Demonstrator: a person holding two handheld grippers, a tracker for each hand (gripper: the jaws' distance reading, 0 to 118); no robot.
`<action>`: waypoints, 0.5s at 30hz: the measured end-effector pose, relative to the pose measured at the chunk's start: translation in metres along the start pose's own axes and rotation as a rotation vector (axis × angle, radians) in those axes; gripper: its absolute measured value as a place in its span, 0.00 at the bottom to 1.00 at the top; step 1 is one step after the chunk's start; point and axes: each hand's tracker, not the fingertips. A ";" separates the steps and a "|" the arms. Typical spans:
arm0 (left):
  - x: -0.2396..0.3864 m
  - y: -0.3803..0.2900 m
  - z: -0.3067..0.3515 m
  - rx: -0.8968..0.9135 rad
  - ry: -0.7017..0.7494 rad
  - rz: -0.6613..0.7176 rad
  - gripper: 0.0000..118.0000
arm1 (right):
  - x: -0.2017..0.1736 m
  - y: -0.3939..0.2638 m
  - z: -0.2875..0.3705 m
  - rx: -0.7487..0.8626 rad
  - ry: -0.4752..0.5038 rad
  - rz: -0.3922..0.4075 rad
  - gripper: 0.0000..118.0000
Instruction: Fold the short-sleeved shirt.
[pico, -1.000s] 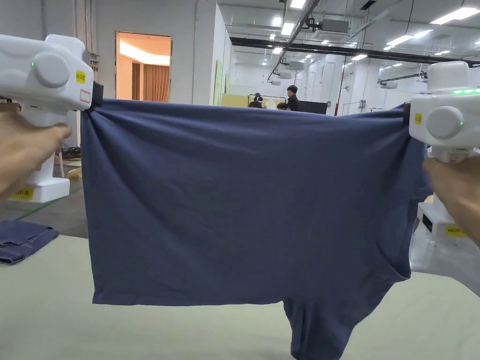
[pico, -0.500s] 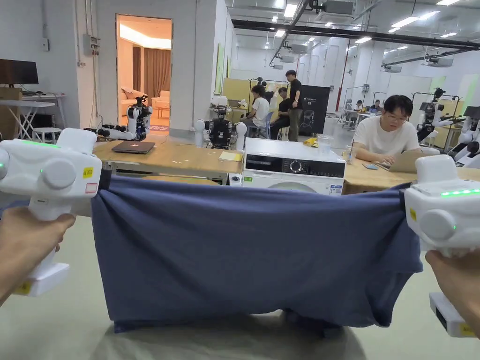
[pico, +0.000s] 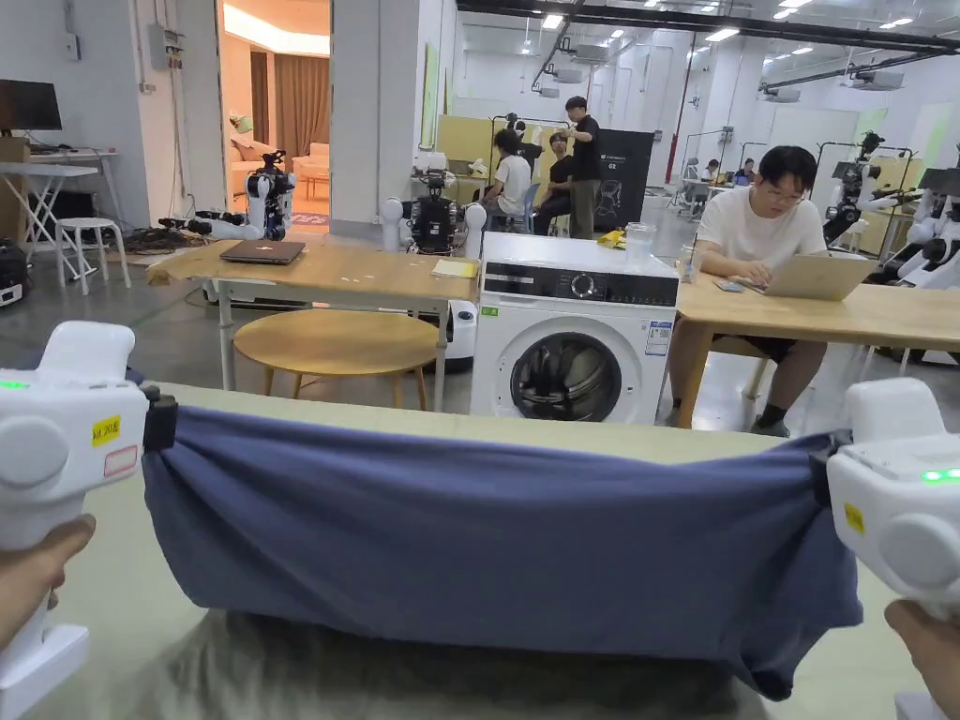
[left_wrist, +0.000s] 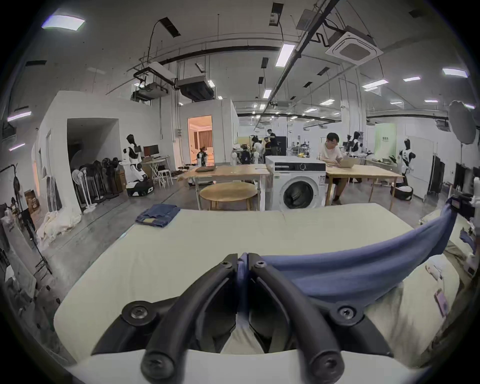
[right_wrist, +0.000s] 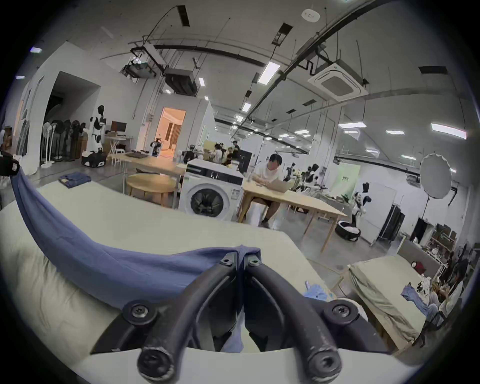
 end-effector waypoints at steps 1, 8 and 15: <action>0.000 -0.013 0.005 -0.010 -0.002 0.005 0.00 | -0.002 -0.011 0.005 -0.016 0.013 0.009 0.01; -0.001 -0.115 0.037 -0.139 -0.023 0.049 0.01 | -0.020 -0.101 0.044 -0.171 0.071 0.009 0.01; 0.008 -0.196 0.058 -0.292 -0.013 0.054 0.01 | -0.033 -0.175 0.081 -0.318 0.108 -0.002 0.01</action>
